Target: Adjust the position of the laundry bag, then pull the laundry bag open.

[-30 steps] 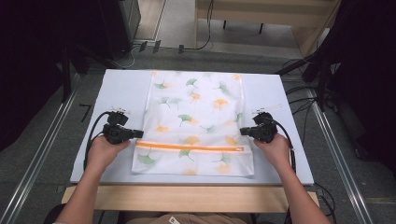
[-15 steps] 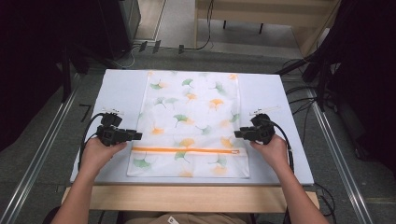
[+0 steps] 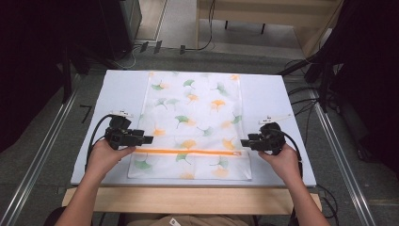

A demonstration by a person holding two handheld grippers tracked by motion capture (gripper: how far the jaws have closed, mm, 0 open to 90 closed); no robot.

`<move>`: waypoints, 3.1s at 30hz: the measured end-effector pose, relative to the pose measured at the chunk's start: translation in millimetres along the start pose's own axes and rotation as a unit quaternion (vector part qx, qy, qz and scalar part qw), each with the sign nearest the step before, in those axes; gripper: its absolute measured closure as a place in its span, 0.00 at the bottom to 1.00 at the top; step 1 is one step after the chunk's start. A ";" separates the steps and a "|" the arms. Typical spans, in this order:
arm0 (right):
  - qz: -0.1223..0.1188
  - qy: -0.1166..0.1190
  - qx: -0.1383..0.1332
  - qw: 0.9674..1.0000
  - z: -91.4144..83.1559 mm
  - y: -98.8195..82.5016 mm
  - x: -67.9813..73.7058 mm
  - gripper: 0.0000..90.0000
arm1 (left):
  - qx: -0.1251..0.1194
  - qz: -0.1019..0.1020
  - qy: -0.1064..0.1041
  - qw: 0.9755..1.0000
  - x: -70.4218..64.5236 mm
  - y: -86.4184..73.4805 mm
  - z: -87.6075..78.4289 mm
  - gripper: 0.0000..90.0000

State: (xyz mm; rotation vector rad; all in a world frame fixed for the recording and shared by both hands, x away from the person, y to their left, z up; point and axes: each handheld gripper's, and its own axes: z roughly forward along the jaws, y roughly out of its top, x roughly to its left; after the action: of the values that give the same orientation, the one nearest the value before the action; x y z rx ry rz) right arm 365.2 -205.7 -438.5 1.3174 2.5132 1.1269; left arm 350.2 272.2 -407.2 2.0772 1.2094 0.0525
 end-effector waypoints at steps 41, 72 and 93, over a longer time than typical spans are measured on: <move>-0.005 -0.016 0.046 0.999 6.7 -36.7 4.8 0.63 | 0.015 0.084 -0.047 0.995 -52.5 21.3 53.0 0.44; -0.010 0.012 0.009 1.000 -5.5 -16.9 18.5 0.94 | 0.012 0.126 -0.070 0.989 -83.6 21.9 70.4 0.62; -0.020 0.016 0.015 1.000 -8.9 -16.1 25.7 0.93 | 0.009 0.151 -0.099 0.984 -129.6 24.2 105.7 0.63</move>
State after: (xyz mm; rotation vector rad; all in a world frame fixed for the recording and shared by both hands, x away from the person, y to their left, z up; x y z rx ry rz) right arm 334.7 -197.4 -436.2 1.2594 2.5772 1.1140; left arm 335.0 105.6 -431.2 2.2068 0.7734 -0.0247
